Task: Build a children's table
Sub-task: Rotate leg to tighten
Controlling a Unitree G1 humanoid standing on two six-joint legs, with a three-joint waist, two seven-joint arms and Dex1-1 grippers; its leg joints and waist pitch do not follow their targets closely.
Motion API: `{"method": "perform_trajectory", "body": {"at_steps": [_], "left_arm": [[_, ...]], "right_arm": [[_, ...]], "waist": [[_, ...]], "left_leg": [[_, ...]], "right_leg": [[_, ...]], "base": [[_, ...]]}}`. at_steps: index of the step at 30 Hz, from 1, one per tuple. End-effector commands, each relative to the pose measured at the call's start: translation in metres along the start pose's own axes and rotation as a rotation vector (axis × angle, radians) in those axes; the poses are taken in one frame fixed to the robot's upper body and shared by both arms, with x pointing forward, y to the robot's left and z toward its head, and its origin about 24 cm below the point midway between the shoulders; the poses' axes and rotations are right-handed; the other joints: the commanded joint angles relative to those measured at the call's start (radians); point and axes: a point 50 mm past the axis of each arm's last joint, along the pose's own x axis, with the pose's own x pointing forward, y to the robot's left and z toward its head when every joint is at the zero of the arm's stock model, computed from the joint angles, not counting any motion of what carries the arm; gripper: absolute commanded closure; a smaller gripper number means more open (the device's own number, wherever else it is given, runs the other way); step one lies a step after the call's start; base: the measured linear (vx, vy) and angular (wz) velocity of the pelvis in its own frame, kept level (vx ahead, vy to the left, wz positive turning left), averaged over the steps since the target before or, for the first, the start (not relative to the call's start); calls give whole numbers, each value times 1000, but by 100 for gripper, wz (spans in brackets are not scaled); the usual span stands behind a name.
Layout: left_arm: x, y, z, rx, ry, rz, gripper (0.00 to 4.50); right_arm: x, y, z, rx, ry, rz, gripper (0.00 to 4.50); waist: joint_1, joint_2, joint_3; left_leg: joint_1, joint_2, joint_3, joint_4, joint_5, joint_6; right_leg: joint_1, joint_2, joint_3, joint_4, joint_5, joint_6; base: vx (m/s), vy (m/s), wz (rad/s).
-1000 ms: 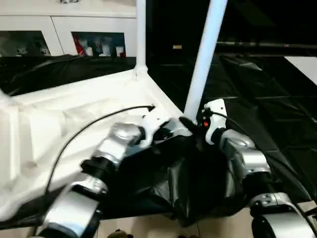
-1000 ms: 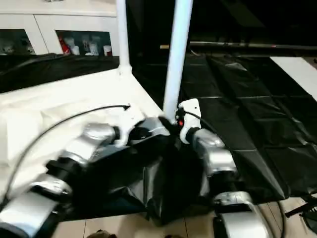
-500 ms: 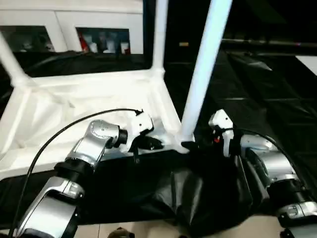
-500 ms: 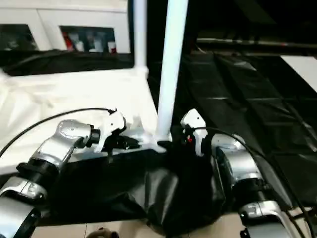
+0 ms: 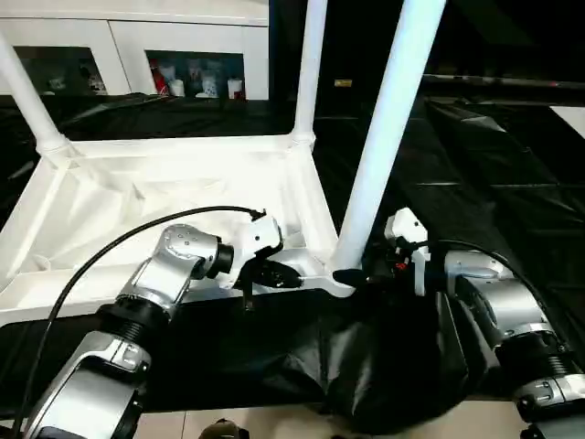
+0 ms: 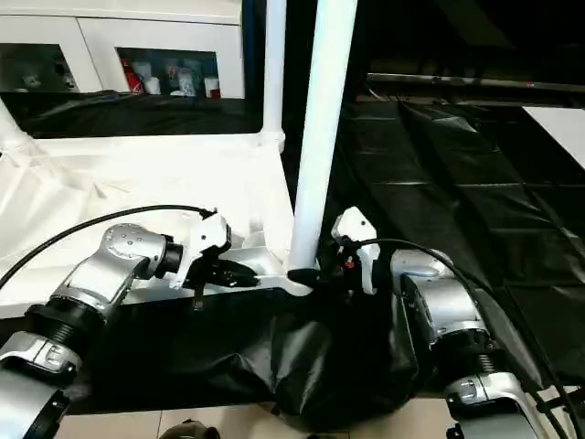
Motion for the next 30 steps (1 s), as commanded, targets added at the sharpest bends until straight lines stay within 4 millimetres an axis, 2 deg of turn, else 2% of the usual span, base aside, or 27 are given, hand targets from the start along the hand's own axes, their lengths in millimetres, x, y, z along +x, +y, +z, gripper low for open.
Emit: {"method": "perform_trajectory", "body": {"at_steps": [1, 5, 12, 15, 16, 17, 18, 20, 21, 22, 23, 24, 25, 27, 28, 29, 30], "left_arm": [[4, -2, 11, 44, -29, -19, 450], [3, -1, 11, 45, -29, -14, 450], [6, -1, 11, 42, -46, 14, 450], [11, 3, 13, 30, -48, 89, 450], [16, 7, 14, 18, -42, 143, 450], [25, 10, 16, -10, -33, 203, 450], [28, 11, 16, -18, -31, 215, 450], [34, 12, 19, -36, -31, 244, 450], [39, 13, 21, -48, -35, 266, 450], [44, 14, 25, -65, -42, 295, 450], [50, 14, 29, -75, -46, 315, 450], [57, 14, 33, -86, -50, 336, 450], [60, 13, 34, -87, -50, 341, 450], [70, 12, 42, -65, -49, 347, 450], [71, 11, 43, -58, -49, 343, 450], [73, 11, 45, -45, -47, 338, 450], [73, 11, 46, -42, -50, 335, 450]], "right_arm": [[4, 8, -4, -4, 18, 65, 196], [4, 9, -5, -3, 24, 74, 224], [8, 13, -9, 5, 19, 69, 238], [15, 8, -12, 33, -3, -34, 239], [20, 4, -15, 56, -4, -125, 240], [28, 0, -22, 132, 23, -251, 242], [30, -1, -24, 154, 32, -275, 242], [37, -2, -27, 212, 39, -343, 246], [41, -2, -28, 251, 34, -388, 247], [47, -3, -27, 292, 18, -436, 247], [54, -4, -25, 316, 3, -483, 247], [61, -4, -22, 340, -14, -534, 248], [63, -5, -21, 344, -18, -549, 248], [75, -5, -12, 322, -34, -594, 248], [77, -5, -10, 322, -45, -591, 248], [80, -5, -5, 327, -64, -586, 248], [80, -5, -2, 321, -76, -583, 248]], "waist": [[-1, -5, -66], [-1, -5, -66], [0, -5, -70], [-2, -6, -67], [-3, -5, -66], [-10, -5, -61], [-14, -4, -60], [-22, -4, -58], [-23, 2, -59], [-31, 0, -57], [-36, 4, -58], [-40, 2, -58], [-43, 4, -56], [-51, 12, -58], [-51, 12, -58], [-61, 17, -54], [-63, 20, -54]], "left_leg": [[22, 84, -44, -77, -215, 27], [23, 85, -44, -77, -219, 24], [23, 85, -44, -75, -205, 25], [24, 84, -45, -77, -227, 19], [25, 83, -46, -78, -237, 14], [30, 82, -51, -81, -283, -11], [36, 79, -52, -81, -312, -23], [37, 77, -58, -82, -338, -31], [38, 79, -61, -83, -350, -36], [40, 79, -64, -84, -375, -43], [43, 77, -66, -82, -402, -49], [41, 78, -66, -83, -409, -50], [43, 75, -70, -82, -432, -56], [42, 76, -77, -86, -462, -61], [42, 76, -77, -86, -462, -61], [47, 79, -81, -89, -508, -63], [54, 79, -82, -89, -538, -66]], "right_leg": [[46, -91, 63, -63, -324, -200], [45, -91, 63, -65, -336, -195], [46, -92, 63, -62, -317, -198], [44, -93, 63, -67, -350, -193], [43, -94, 63, -70, -370, -188], [39, -95, 61, -82, -453, -169], [35, -94, 60, -90, -510, -151], [37, -96, 55, -99, -582, -118], [37, -98, 54, -101, -596, -111], [33, -96, 51, -106, -616, -100], [31, -97, 48, -111, -634, -91], [31, -96, 48, -112, -636, -88], [28, -96, 42, -117, -658, -77], [35, -97, 33, -125, -658, -56], [35, -97, 33, -125, -658, -56], [34, -93, 24, -132, -627, -57], [33, -93, 19, -135, -611, -59]], "base": [[0, 0, 0], [0, 0, 0], [0, 0, 0], [0, 0, 0], [0, 0, 0], [0, 0, 0], [0, 0, 0], [0, 0, 0], [0, 0, 0], [0, 0, 0], [0, 0, 0], [0, 0, 0], [0, 0, 0], [0, 0, 0], [0, 0, 0], [0, 0, 0], [0, 0, 0]]}}
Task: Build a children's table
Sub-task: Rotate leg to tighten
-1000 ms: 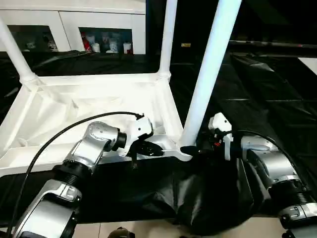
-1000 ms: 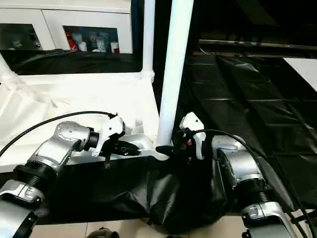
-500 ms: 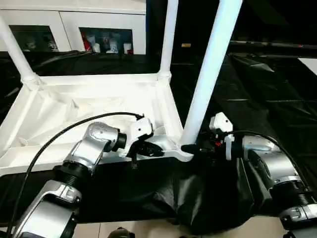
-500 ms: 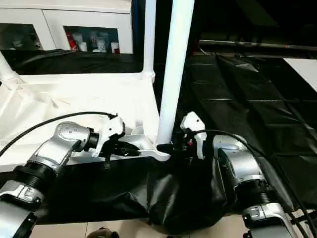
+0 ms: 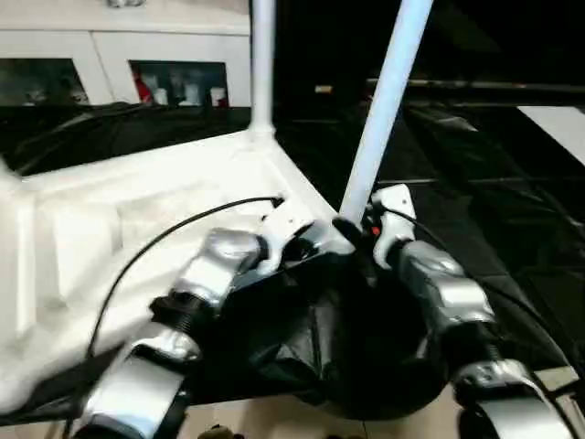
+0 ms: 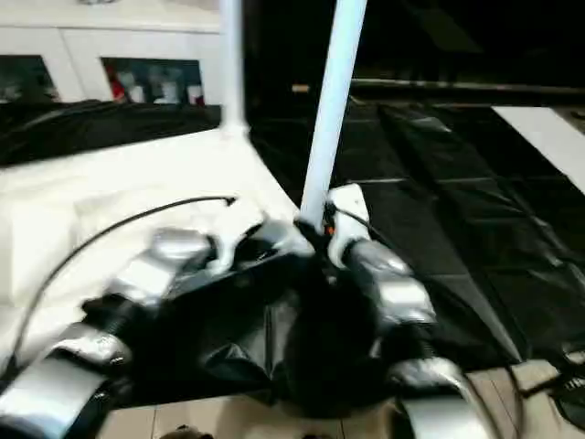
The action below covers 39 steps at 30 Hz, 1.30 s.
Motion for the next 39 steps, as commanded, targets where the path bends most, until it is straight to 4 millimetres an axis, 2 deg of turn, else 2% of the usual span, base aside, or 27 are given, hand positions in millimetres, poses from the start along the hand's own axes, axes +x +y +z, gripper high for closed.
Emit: {"method": "perform_trajectory", "body": {"at_steps": [1, 3, 5, 8, 9, 10, 11, 13, 16, 17, 18, 19, 20, 22, 23, 26, 28, 29, 32, 33, 35, 37, 39], "left_arm": [[16, -19, 27, 61, -79, -84, 450], [15, -17, 28, 67, -81, -84, 450], [12, -14, 27, 77, -81, -89, 450], [8, -9, 25, 83, -80, -93, 450], [5, -7, 24, 91, -81, -101, 450], [3, -6, 23, 98, -80, -108, 450], [2, -5, 22, 103, -79, -113, 450], [-4, 0, 17, 116, -64, -135, 450], [-16, 4, 11, 137, -55, -204, 450], [-20, 4, 10, 155, -66, -236, 450], [-22, 4, 10, 168, -74, -256, 450], [-26, 4, 8, 169, -76, -284, 450], [-29, 4, 7, 174, -79, -315, 450], [-33, 3, 6, 177, -83, -348, 450], [-41, 3, 2, 174, -73, -407, 450], [-47, 2, -4, 174, -48, -462, 450], [-49, 1, -5, 176, -40, -480, 450], [-50, 1, -6, 176, -36, -493, 450], [-52, 0, -7, 176, -40, -508, 450], [-52, 0, -6, 177, -41, -508, 450], [-52, -1, -6, 177, -43, -511, 450], [-52, -1, -5, 178, -44, -514, 450], [-52, -1, -5, 179, -43, -513, 450]], "right_arm": [[8, 24, -18, 50, 75, 89, 248], [8, 24, -12, 41, 51, 95, 248], [6, 20, -8, 60, 29, 117, 178], [3, 12, -5, 48, 24, 146, 176], [0, 8, -3, 23, 23, 167, 157], [-2, 5, -2, 8, 23, 187, 157], [-3, 3, -2, 0, 24, 200, 142], [-11, -3, 1, -49, 27, 279, 142], [-26, -11, 3, -147, 50, 412, 142], [-32, -12, 3, -174, 62, 454, 142], [-34, -13, 3, -188, 70, 478, 142], [-38, -14, 3, -213, 79, 512, 142], [-43, -16, 3, -232, 92, 548, 142], [-48, -17, 2, -252, 107, 589, 142], [-57, -18, 0, -296, 131, 657, 142], [-63, -18, 1, -298, 145, 714, 142], [-64, -17, 1, -289, 146, 732, 142], [-65, -16, 2, -286, 146, 746, 142], [-64, -13, 3, -288, 138, 767, 142], [-64, -12, 4, -290, 135, 770, 166], [-63, -11, 4, -293, 133, 775, 175], [-62, -10, 4, -308, 127, 778, 188], [-62, -10, 3, -313, 131, 784, 220]], "waist": [[-8, 14, -54], [-8, 12, -54], [-6, 8, -54], [-2, 5, -55], [0, 3, -57], [0, 3, -57], [5, 4, -60], [9, 1, -62], [17, 0, -64], [27, -3, -64], [29, -5, -64], [36, -4, -67], [45, -5, -74], [48, -4, -74], [60, -3, -75], [64, -1, -75], [64, 0, -71], [63, 0, -70], [63, 0, -68], [63, 1, -68], [64, -1, -68], [64, -1, -68], [65, -2, -69]], "left_leg": [[44, 79, -62, -92, -538, -66], [38, 79, -62, -95, -528, -64], [36, 80, -60, -96, -508, -59], [35, 80, -56, -96, -484, -48], [31, 82, -56, -96, -465, -44], [31, 82, -56, -96, -465, -44], [26, 84, -52, -97, -416, -34], [20, 85, -47, -97, -362, -20], [22, 83, -40, -92, -316, -3], [21, 83, -34, -88, -280, 20], [19, 83, -32, -86, -269, 24], [12, 83, -32, -83, -232, 33], [9, 84, -30, -78, -179, 47], [8, 83, -25, -73, -130, 66], [5, 85, -25, -70, -104, 86], [6, 87, -24, -69, -106, 95], [7, 88, -26, -73, -137, 82], [10, 89, -27, -75, -171, 59], [13, 91, -29, -78, -195, 34], [13, 91, -30, -80, -202, 26], [15, 90, -29, -80, -203, 19], [12, 89, -30, -79, -193, 19], [11, 88, -29, -78, -182, 24]], "right_leg": [[12, -94, 43, -100, -597, -66], [13, -97, 47, -97, -583, -73], [13, -100, 52, -94, -569, -85], [13, -102, 58, -91, -552, -98], [17, -103, 59, -88, -534, -104], [17, -103, 59, -88, -534, -104], [20, -104, 66, -78, -469, -125], [27, -102, 69, -66, -394, -151], [26, -101, 73, -58, -344, -175], [26, -101, 77, -53, -315, -191], [26, -101, 79, -49, -307, -198], [32, -102, 80, -38, -281, -208], [37, -100, 78, -27, -224, -217], [31, -95, 80, -15, -144, -240], [35, -94, 77, -5, -100, -257], [34, -92, 75, -4, -98, -264], [33, -92, 74, -11, -151, -257], [33, -94, 74, -19, -212, -243], [30, -94, 75, -23, -262, -227], [29, -94, 75, -25, -273, -223], [28, -94, 77, -25, -273, -220], [30, -96, 77, -24, -267, -218], [31, -95, 76, -23, -259, -215]], "base": [[0, 0, 0], [0, 0, 0], [0, 0, 0], [0, 0, 0], [0, 0, 0], [0, 0, 0], [0, 0, 0], [0, 0, 0], [0, 0, 0], [50, -31, 7], [53, -42, 5], [53, -42, 5], [53, -47, 2], [0, 0, 0], [0, 0, 0], [0, 0, 0], [0, 0, 0], [0, 0, 0], [0, 0, 0], [0, 0, 0], [0, 0, 0], [0, 0, 0], [0, 0, 0]]}}
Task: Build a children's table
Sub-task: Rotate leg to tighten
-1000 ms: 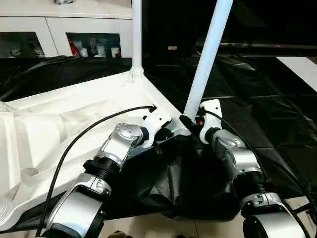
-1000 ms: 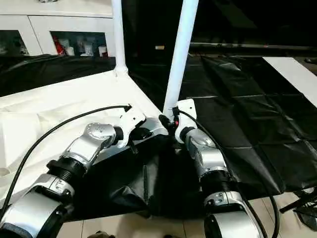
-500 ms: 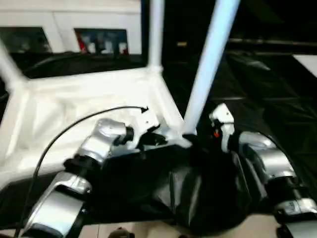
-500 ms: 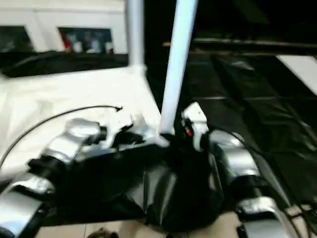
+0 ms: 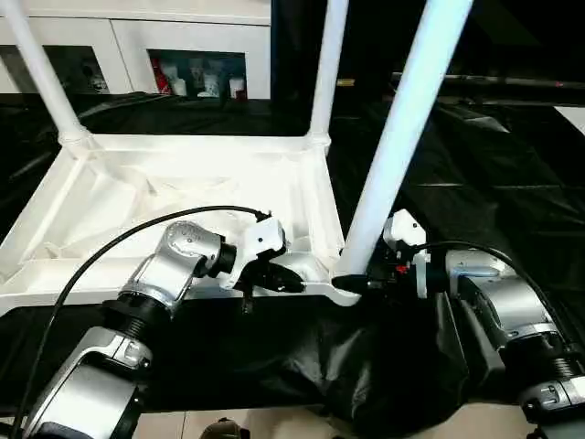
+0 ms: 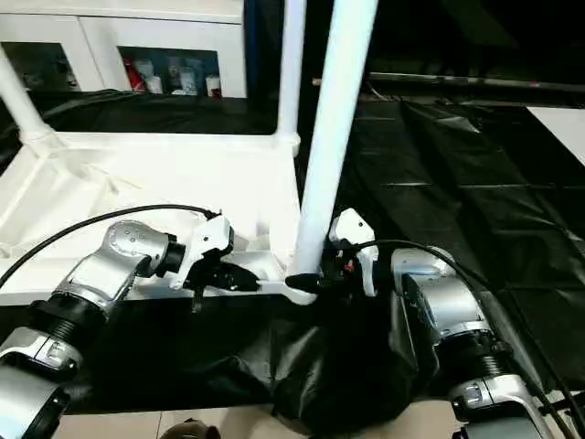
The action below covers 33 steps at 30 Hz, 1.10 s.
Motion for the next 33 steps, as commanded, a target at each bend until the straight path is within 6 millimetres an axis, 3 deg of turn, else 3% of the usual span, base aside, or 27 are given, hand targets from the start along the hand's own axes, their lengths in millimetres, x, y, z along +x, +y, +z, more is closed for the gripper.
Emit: {"method": "perform_trajectory", "body": {"at_steps": [1, 10, 15, 17, 20, 24, 30, 33], "left_arm": [[4, -2, 11, 42, -32, -30, 450], [4, -2, 10, 39, -27, -17, 450], [8, 6, 11, 21, -34, 91, 450], [15, 17, 14, -10, -26, 237, 450], [25, 24, 19, -46, -30, 339, 450], [47, 27, 27, -96, -41, 432, 450], [66, 23, 38, -95, -66, 428, 450], [66, 24, 40, -87, -73, 421, 450]], "right_arm": [[3, 4, -1, -14, 10, 36, 220], [1, 7, -8, -10, 51, 64, 248], [7, 6, -11, 16, 28, 11, 249], [18, -6, -20, 109, 28, -212, 250], [28, -13, -29, 211, 19, -394, 250], [48, -20, -32, 350, -26, -644, 251], [72, -18, -23, 355, -40, -679, 251], [71, -20, -14, 337, -94, -660, 251]], "waist": [[-1, -2, -70], [-1, -3, -69], [-1, -6, -68], [-7, -6, -62], [-23, -8, -60], [-36, 1, -59], [-44, 3, -57], [-43, 1, -57]], "left_leg": [[21, 84, -36, -75, -180, 29], [20, 83, -36, -73, -171, 41], [22, 83, -36, -73, -177, 39], [27, 81, -39, -77, -225, 17], [32, 78, -47, -81, -280, -24], [31, 78, -48, -84, -299, -26], [31, 73, -50, -85, -336, -22], [33, 74, -50, -85, -344, -17]], "right_leg": [[51, -95, 71, -57, -256, -202], [52, -93, 70, -56, -250, -202], [50, -93, 70, -61, -278, -194], [45, -95, 69, -74, -360, -177], [44, -99, 65, -87, -470, -139], [38, -97, 66, -94, -464, -129], [39, -96, 63, -103, -502, -105], [37, -97, 64, -104, -508, -100]], "base": [[0, 0, 0], [0, 0, 0], [0, 0, 0], [0, 0, 0], [0, 0, 0], [0, 0, 0], [0, 0, 0], [0, 0, 0]]}}
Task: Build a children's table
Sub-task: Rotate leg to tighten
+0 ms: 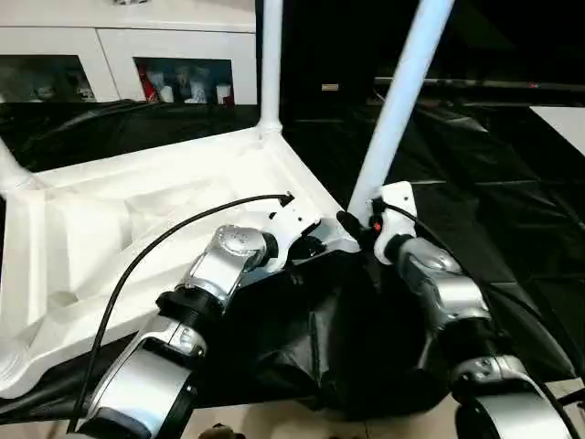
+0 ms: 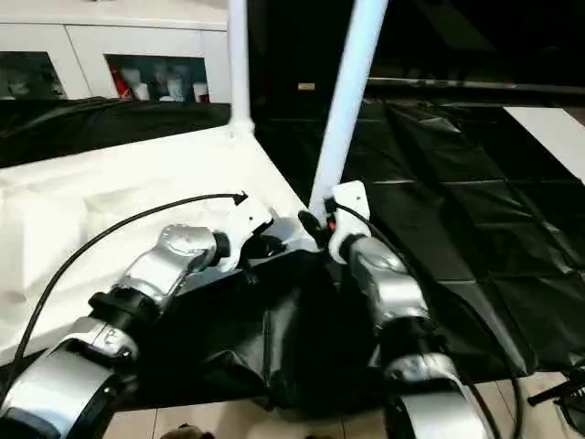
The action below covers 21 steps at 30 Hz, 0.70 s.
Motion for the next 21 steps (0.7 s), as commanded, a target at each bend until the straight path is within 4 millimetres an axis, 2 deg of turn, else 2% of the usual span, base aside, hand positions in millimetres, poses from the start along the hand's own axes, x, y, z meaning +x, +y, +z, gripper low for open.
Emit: {"method": "perform_trajectory", "body": {"at_steps": [1, 2, 3, 7, 10, 12, 14, 15, 16, 17, 18, 19, 21], "left_arm": [[11, -11, 19, 26, -60, -43, 450], [10, -10, 19, 30, -62, -45, 450], [10, -9, 18, 30, -62, -43, 450], [3, -5, 14, 48, -73, -76, 450], [-2, -4, 12, 59, -77, -108, 450], [-10, -3, 8, 77, -80, -172, 450], [-14, -4, 5, 80, -77, -215, 450], [-22, -5, 2, 96, -85, -285, 450], [-22, -6, 2, 99, -87, -293, 450], [-27, -7, 2, 112, -101, -337, 450], [-31, -8, 1, 116, -111, -372, 450], [-33, -8, 0, 115, -115, -388, 450], [-38, -7, -2, 125, -109, -409, 450]], "right_arm": [[5, 22, -21, 55, 77, 95, 251], [5, 20, -18, 54, 55, 103, 251], [4, 19, -17, 56, 47, 111, 195], [-2, 10, -10, 19, 30, 180, 165], [-7, 7, -8, -16, 41, 241, 145], [-16, 3, -9, -83, 71, 340, 123], [-21, 2, -10, -116, 84, 400, 123], [-31, 0, -10, -150, 100, 492, 123], [-31, 0, -10, -153, 102, 500, 123], [-36, -2, -10, -172, 113, 544, 123], [-40, -4, -10, -203, 115, 569, 123], [-42, -5, -9, -222, 116, 580, 123], [-46, -7, -11, -239, 134, 608, 123]], "waist": [[-3, 5, -56], [-3, 5, -56], [-4, 2, -56], [-2, 2, -57], [0, 1, -59], [5, -1, -63], [8, 0, -68], [10, -2, -72], [10, -2, -72], [14, 2, -71], [15, -1, -74], [15, 2, -73], [17, 3, -71]], "left_leg": [[22, 76, -50, -88, -339, -13], [22, 76, -49, -88, -340, -12], [21, 77, -49, -88, -340, -11], [20, 77, -48, -88, -332, -2], [17, 77, -45, -86, -297, 9], [12, 76, -43, -83, -253, 26], [9, 79, -40, -80, -199, 43], [8, 80, -38, -76, -157, 62], [8, 80, -38, -76, -157, 62], [7, 81, -33, -73, -127, 90], [7, 83, -33, -72, -119, 92], [6, 83, -32, -72, -113, 98], [9, 84, -31, -72, -133, 86]], "right_leg": [[30, -97, 65, -100, -496, -105], [29, -96, 65, -99, -488, -108], [30, -97, 65, -98, -486, -109], [32, -95, 67, -95, -460, -121], [35, -96, 69, -89, -416, -136], [42, -96, 71, -79, -356, -154], [47, -95, 71, -64, -260, -182], [52, -93, 70, -53, -183, -211], [52, -93, 70, -53, -183, -211], [50, -91, 70, -46, -126, -233], [53, -91, 69, -42, -115, -238], [50, -90, 68, -41, -113, -246], [48, -92, 68, -46, -148, -248]], "base": [[0, 0, 0], [0, 0, 0], [0, 0, 0], [0, 0, 0], [0, 0, 0], [0, 0, 0], [0, 0, 0], [50, -10, 0], [50, -10, 0], [0, 0, 0], [0, 0, 0], [0, 0, 0], [0, 0, 0]]}}
